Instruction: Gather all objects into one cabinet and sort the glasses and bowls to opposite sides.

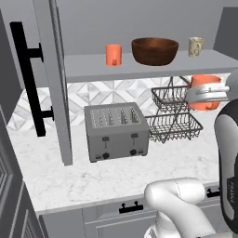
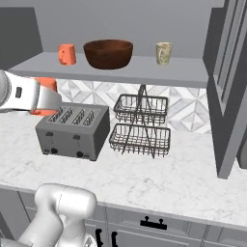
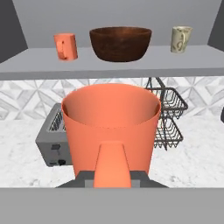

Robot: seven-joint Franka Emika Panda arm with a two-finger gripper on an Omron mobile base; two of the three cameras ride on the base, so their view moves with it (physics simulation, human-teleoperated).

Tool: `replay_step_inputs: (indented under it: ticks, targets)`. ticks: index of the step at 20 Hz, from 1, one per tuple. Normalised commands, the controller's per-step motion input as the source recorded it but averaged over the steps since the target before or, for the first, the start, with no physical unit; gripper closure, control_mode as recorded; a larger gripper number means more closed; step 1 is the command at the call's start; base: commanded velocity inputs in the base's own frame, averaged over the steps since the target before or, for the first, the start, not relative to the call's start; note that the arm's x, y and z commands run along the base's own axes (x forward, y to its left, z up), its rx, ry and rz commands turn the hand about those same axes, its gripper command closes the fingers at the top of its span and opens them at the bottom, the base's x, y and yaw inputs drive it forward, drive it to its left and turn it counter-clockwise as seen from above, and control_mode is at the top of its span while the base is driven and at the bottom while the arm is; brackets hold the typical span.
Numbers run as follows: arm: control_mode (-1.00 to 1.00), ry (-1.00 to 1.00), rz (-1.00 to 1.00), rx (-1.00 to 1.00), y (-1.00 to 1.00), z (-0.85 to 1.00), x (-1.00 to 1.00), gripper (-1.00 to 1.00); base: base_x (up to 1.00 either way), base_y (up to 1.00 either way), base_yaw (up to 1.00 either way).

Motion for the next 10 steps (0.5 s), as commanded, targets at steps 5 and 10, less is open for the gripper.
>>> replay_step_inputs:
  ticks: [5,10]
  targets:
    - [-1.0,0.0,0.31,0.0,0.82,0.0,0.25,1.0,0.0,0.0,0.0]
    - [-1.0,0.0,0.36,0.0,0.98,0.01,0.07,1.0,0.0,0.0,0.0]
